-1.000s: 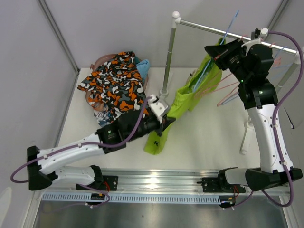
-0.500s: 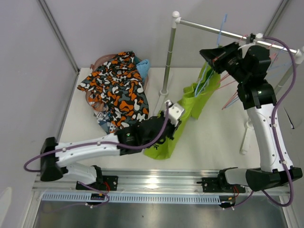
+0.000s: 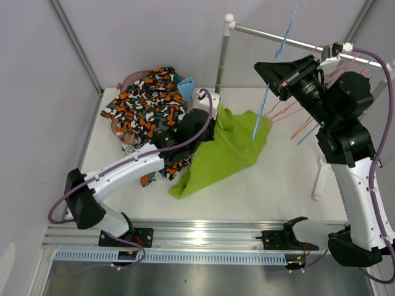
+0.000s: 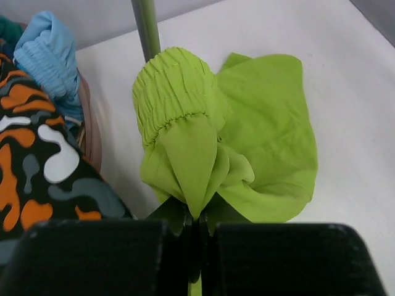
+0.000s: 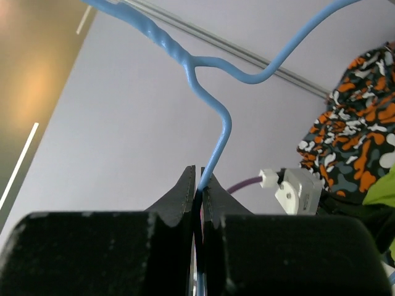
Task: Remove the shorts from the hanger
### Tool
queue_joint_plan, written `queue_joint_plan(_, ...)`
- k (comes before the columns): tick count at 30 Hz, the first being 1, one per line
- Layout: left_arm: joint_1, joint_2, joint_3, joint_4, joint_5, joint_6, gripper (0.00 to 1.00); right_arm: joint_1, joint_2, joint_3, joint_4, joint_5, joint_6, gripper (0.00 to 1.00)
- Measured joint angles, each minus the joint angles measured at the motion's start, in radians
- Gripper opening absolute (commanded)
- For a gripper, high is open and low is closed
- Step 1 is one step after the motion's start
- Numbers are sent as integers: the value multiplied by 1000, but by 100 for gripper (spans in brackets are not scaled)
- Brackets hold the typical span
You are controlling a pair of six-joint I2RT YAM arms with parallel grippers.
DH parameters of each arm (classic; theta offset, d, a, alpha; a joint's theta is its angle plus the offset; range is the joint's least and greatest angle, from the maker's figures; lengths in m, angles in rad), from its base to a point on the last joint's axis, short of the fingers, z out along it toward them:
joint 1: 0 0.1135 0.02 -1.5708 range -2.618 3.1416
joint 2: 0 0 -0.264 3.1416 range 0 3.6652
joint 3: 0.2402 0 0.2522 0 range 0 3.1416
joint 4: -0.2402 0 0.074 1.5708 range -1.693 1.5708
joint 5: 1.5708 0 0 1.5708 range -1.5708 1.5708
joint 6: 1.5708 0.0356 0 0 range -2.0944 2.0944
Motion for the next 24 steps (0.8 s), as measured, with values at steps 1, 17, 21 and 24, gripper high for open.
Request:
queue_joint_plan(1,-2,-27,-25,-4,1,0,0,-2,-2,7,5,2,0,0)
queue_joint_plan(17,27,-404,152,-299,-22,82,0,-105,257,88,-4,36,-111,0)
queue_joint_plan(21,172,-294,374,-350,6,133,0,-129,270,82,-11,56,-132,0)
queue_joint_plan(24,317,-169,553,-379,58,146,0,-136,257,50,6,59,-140,0)
